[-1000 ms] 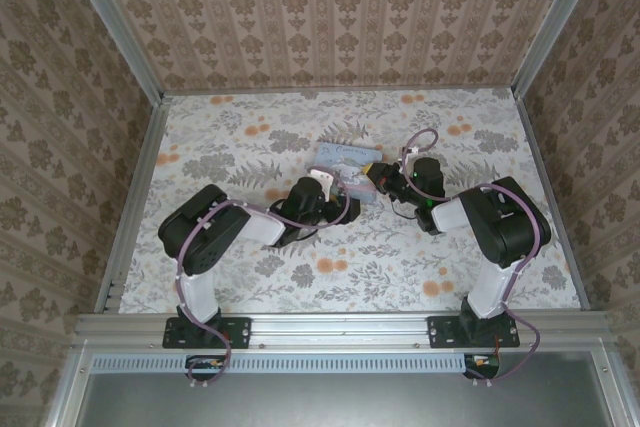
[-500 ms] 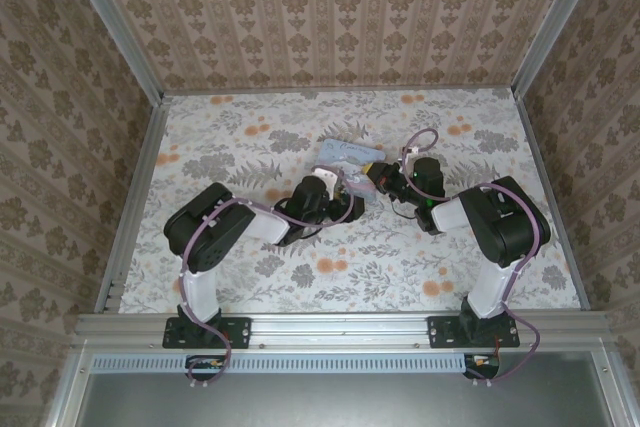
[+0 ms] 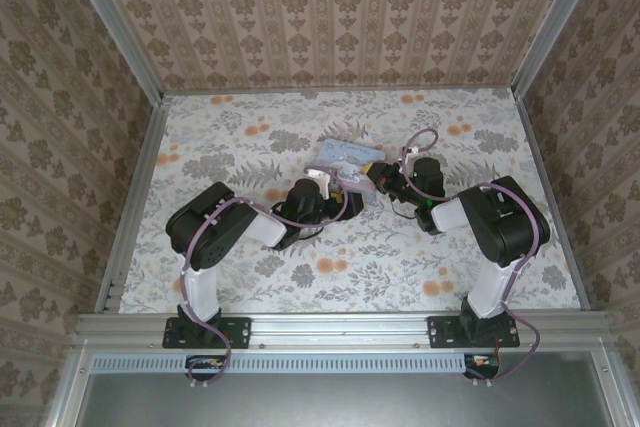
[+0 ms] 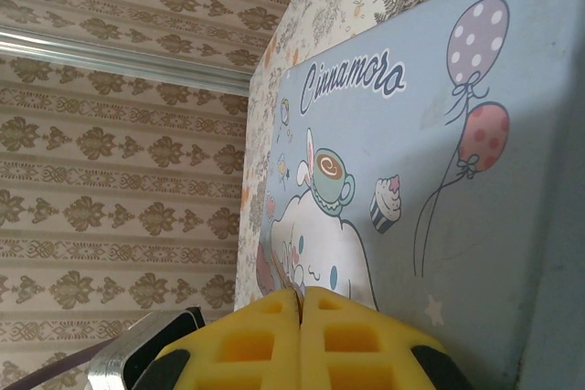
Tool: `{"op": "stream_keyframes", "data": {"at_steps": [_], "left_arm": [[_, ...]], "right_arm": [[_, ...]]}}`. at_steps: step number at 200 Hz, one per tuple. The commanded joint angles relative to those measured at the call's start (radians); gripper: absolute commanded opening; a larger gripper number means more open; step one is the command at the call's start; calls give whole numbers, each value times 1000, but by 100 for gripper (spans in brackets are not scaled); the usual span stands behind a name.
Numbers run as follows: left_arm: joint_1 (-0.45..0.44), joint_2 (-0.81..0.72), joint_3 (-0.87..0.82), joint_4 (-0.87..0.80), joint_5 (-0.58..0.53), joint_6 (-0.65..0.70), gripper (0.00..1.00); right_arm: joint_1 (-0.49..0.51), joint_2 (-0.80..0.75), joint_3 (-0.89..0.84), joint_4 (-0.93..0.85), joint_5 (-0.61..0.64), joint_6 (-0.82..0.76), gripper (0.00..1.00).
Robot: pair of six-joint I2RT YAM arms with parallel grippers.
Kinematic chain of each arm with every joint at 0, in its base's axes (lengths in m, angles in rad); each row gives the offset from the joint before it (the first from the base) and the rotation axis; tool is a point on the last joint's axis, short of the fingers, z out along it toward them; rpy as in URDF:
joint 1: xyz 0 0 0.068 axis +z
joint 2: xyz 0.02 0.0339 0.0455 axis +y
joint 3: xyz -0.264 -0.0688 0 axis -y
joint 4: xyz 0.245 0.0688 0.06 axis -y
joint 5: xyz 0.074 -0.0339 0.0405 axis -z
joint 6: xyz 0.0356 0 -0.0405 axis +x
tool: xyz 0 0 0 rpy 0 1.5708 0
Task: Unlock a padlock with a key
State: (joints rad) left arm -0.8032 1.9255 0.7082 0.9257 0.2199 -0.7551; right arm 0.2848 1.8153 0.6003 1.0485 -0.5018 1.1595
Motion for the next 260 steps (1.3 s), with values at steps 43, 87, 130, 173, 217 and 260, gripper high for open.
{"op": "stream_keyframes", "data": {"at_steps": [43,87,130,173,217,260], "left_arm": [[1,63,-40,197,8,-153,84],[-20,32,-49,147,-38,-147,80],[-35,43,-44,170,-34,-151,74],[-50,33,-53,175,-59,-149,71],[-50,44,-89,257,-99,-197,71],[-49,47,-105,314,-104,-230,70]], "right_arm": [[1,65,-36,-142,4,-3,0],[1,67,-37,-137,7,-2,0],[1,73,-40,-134,5,0,0],[1,76,-42,-130,6,0,0],[1,83,-42,-127,6,2,0],[1,91,-40,-120,5,3,0]]}}
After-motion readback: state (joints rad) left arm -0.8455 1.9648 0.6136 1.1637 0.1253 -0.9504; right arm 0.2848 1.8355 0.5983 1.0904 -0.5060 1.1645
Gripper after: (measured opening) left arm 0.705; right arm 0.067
